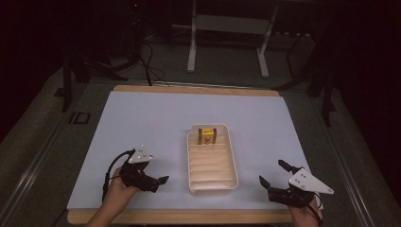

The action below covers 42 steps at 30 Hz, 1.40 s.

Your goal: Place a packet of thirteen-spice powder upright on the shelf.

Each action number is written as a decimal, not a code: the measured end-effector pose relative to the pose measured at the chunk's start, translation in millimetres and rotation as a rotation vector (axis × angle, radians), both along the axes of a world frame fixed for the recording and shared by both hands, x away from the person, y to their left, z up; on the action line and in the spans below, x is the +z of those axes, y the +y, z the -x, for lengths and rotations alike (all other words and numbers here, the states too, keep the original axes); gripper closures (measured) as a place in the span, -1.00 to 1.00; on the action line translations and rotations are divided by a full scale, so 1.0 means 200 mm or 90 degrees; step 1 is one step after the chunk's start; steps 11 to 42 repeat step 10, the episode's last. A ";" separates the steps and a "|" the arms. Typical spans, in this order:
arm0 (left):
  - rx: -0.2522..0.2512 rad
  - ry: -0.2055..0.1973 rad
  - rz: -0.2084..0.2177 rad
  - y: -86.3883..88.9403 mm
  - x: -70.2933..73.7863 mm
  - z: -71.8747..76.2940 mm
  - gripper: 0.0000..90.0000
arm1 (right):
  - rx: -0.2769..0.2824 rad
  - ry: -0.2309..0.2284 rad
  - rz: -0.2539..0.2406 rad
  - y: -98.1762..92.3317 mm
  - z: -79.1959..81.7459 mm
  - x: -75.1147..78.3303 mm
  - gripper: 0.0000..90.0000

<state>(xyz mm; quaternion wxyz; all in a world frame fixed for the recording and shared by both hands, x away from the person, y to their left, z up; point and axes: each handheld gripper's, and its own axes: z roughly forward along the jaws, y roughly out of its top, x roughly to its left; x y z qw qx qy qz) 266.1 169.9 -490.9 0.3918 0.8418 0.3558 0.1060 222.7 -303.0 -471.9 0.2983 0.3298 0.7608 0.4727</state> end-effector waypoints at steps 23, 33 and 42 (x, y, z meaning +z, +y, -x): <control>0.033 -0.030 0.012 -0.01 0.01 0.01 -0.96 | 0.000 0.001 -0.001 0.00 -0.01 0.00 -0.69; 0.033 -0.030 0.012 -0.01 0.01 0.01 -0.96 | 0.000 0.001 -0.001 0.00 -0.01 0.00 -0.69; 0.033 -0.030 0.012 -0.01 0.01 0.01 -0.96 | 0.000 0.001 -0.001 0.00 -0.01 0.00 -0.69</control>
